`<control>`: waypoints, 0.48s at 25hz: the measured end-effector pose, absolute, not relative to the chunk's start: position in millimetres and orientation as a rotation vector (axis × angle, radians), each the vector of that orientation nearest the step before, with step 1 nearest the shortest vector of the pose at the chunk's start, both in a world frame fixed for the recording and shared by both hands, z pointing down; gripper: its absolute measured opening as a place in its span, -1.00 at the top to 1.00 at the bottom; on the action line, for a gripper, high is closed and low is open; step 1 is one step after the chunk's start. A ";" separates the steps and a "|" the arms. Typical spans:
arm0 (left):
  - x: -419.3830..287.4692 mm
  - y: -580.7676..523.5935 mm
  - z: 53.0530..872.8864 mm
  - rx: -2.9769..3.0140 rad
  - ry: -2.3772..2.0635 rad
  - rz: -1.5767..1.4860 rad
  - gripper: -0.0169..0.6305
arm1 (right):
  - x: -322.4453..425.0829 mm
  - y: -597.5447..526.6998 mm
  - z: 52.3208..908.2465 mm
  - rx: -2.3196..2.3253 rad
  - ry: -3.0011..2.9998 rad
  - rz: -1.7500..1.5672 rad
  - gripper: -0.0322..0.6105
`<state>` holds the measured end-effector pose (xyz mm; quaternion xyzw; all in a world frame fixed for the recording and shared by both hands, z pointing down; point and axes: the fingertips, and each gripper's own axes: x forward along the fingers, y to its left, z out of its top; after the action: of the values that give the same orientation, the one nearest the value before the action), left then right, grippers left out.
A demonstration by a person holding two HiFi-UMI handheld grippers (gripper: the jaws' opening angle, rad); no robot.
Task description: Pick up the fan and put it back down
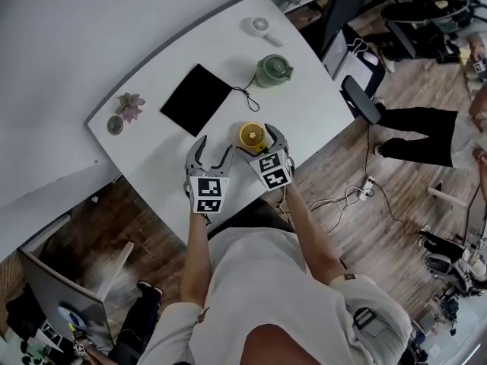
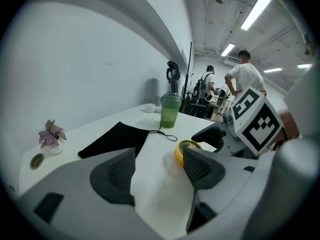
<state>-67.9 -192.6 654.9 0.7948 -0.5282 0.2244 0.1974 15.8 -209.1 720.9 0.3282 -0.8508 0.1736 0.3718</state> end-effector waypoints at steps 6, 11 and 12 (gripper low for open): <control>-66.4 -190.0 609.9 2.297 -1.553 0.567 0.04 | 28.2 -212.0 649.2 0.990 -2.305 0.358 -0.37; -62.0 -182.4 556.8 2.377 -1.631 0.487 0.05 | 41.0 -207.3 567.4 1.134 -2.459 0.254 -0.19; -60.5 -180.1 545.0 2.395 -1.646 0.470 0.05 | 43.6 -204.7 551.3 1.156 -2.482 0.223 -0.18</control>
<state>-60.5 -180.1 545.0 0.8096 -0.5564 0.1587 0.0987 43.6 -204.7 551.3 0.4126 -0.8860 0.0796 0.1959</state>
